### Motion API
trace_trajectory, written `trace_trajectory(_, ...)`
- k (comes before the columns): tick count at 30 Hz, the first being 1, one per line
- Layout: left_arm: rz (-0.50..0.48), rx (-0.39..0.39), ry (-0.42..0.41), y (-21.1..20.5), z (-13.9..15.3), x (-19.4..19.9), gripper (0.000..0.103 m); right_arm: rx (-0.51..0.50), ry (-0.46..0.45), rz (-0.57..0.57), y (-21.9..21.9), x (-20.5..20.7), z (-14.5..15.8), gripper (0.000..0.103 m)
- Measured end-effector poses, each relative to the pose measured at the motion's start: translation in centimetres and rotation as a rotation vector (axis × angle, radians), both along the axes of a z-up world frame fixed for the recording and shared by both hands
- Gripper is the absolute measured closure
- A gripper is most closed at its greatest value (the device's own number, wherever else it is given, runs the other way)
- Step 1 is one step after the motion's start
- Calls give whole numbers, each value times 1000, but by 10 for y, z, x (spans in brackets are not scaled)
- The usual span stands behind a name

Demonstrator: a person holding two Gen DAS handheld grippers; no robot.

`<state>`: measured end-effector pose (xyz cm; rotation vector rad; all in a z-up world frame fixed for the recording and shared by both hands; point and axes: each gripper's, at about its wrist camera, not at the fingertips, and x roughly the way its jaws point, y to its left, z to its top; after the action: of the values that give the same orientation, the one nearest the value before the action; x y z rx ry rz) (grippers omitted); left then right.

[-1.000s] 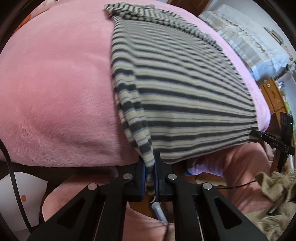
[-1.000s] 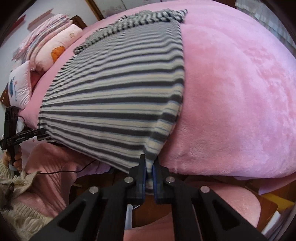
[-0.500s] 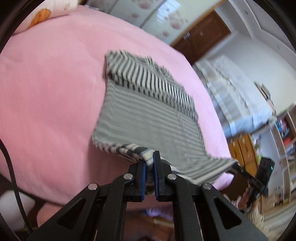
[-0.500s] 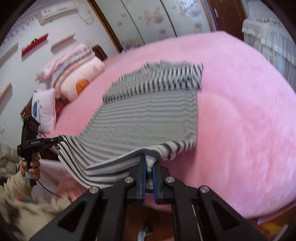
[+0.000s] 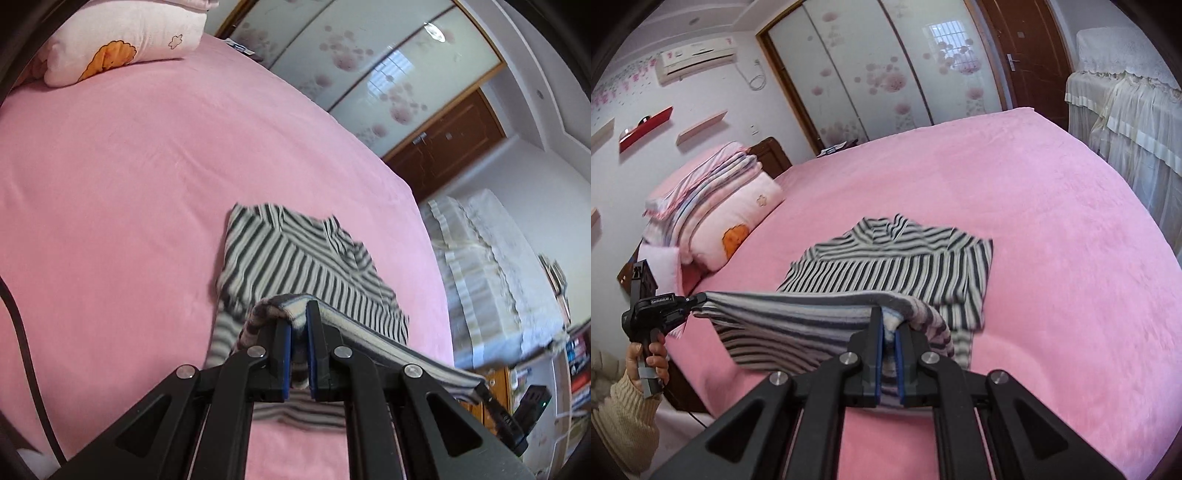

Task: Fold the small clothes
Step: 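Lift the hem with both tools and fold it over toward the collar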

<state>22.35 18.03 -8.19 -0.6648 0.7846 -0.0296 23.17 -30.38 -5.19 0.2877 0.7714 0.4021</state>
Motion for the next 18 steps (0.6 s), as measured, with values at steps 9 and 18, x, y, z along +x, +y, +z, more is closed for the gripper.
trace_trajectory(9, 26, 18, 50, -5, -15, 101, 98, 19, 66, -46, -2, 87, -32, 98)
trace_trajectory(18, 56, -11, 165, -6, -58, 193, 98, 116, 184, -119, -11, 178, -79, 98)
